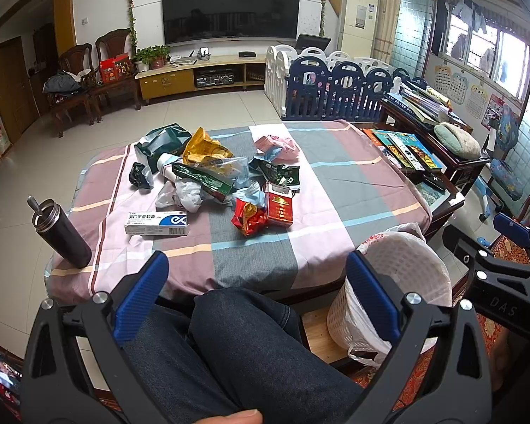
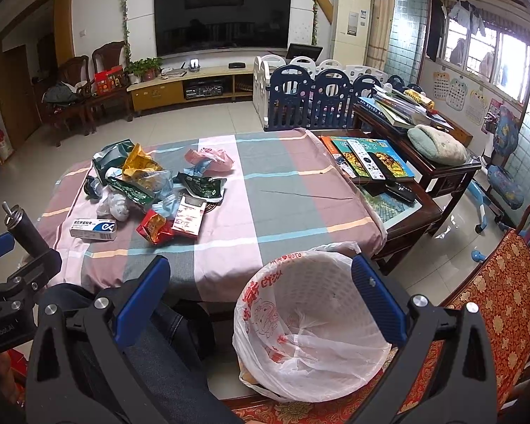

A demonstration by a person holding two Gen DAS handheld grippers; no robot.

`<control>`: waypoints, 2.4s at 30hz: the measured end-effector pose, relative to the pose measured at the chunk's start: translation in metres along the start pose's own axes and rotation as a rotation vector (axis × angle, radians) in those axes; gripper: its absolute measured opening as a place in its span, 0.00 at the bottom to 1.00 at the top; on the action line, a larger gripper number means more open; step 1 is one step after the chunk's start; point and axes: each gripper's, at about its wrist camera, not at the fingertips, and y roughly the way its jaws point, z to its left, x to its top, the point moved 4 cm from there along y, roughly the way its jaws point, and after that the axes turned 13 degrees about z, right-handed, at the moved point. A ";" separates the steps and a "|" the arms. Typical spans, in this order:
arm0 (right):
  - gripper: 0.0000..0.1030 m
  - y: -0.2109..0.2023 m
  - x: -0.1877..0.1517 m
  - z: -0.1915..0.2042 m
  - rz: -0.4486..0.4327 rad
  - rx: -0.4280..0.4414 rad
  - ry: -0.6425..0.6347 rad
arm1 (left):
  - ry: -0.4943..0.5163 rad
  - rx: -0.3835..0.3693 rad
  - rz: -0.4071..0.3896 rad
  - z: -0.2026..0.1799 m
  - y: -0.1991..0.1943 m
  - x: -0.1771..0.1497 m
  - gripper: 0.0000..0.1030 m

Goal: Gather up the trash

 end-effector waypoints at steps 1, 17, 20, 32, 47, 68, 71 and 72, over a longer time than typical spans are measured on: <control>0.97 0.000 0.000 0.000 0.002 0.000 -0.001 | 0.000 0.000 0.000 0.000 0.000 0.000 0.97; 0.97 -0.001 0.001 -0.002 0.005 0.003 0.003 | -0.001 -0.002 0.002 0.000 0.000 0.000 0.97; 0.97 0.000 0.001 -0.001 0.003 0.002 0.002 | -0.002 -0.002 0.003 0.000 0.000 0.000 0.97; 0.97 -0.001 0.001 -0.002 0.006 0.003 0.004 | -0.003 -0.004 0.004 0.000 0.000 0.000 0.97; 0.97 -0.001 0.001 -0.002 0.006 0.003 0.004 | -0.003 -0.007 0.006 0.001 0.000 0.000 0.97; 0.97 -0.001 0.003 -0.005 -0.002 -0.014 0.002 | -0.014 -0.015 0.019 -0.013 0.009 -0.011 0.97; 0.97 -0.002 0.005 -0.010 -0.009 -0.014 0.005 | -0.042 -0.007 0.046 -0.013 0.015 -0.015 0.97; 0.97 -0.001 0.006 -0.011 -0.009 -0.016 0.006 | -0.050 -0.004 0.054 -0.013 0.015 -0.015 0.97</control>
